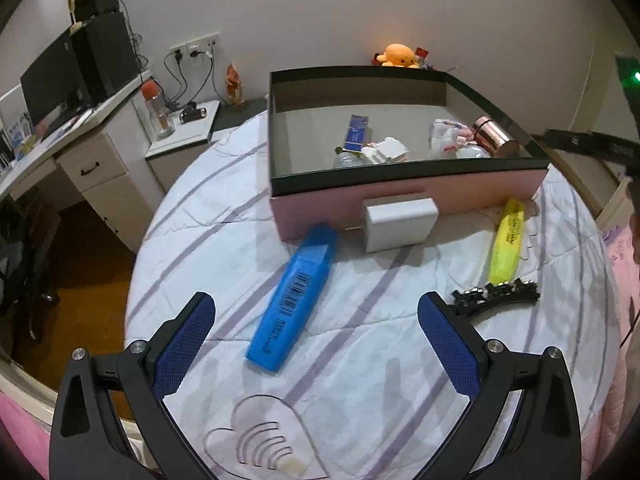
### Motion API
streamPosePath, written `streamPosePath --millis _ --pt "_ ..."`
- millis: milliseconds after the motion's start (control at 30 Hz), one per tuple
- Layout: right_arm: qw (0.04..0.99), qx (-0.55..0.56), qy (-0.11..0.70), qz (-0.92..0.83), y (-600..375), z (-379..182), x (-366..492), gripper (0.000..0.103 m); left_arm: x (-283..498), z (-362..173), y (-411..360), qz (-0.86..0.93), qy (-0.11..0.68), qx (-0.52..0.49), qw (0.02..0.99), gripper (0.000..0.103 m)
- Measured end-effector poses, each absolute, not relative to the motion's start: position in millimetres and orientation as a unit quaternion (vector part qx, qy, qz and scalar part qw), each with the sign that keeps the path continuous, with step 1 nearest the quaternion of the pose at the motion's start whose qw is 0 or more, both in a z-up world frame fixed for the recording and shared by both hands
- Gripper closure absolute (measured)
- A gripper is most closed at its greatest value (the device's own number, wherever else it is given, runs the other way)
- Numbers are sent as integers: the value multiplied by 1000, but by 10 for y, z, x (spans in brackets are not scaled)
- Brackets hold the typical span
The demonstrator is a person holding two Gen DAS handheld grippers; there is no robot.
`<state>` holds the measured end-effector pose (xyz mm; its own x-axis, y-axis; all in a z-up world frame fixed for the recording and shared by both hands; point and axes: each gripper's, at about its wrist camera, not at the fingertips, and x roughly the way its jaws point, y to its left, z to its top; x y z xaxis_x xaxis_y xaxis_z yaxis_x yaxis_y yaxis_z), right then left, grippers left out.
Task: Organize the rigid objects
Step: 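Move the left tool to the blue highlighter and close on it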
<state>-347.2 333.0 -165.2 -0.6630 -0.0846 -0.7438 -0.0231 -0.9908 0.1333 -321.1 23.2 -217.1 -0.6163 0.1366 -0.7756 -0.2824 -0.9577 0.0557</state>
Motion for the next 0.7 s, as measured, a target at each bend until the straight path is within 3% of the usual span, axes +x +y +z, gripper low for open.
streamPosePath --millis 33,100,200,300,633,700 --pt "14 417 -61 -907 3307 -1678 -3525 53 -3215 -2173 209 894 89 -423 118 1" --pt "4 434 -48 -899 3245 -1755 -3624 62 -3228 -2181 148 895 90 -422 115 1" --pt "-1 449 -39 -893 3187 -1829 -3695 66 -3254 -2206 49 893 82 -426 117 1" --pt "-6 455 -29 -890 3160 -1828 -3706 80 -3273 -2237 -21 894 79 -427 112 1" --pt "-8 454 -33 -890 3151 -1807 -3657 86 -3441 -2425 -45 887 79 -442 107 2" --pt "-9 454 -33 -891 3159 -1808 -3657 86 -3482 -2472 -36 884 75 -448 111 21"
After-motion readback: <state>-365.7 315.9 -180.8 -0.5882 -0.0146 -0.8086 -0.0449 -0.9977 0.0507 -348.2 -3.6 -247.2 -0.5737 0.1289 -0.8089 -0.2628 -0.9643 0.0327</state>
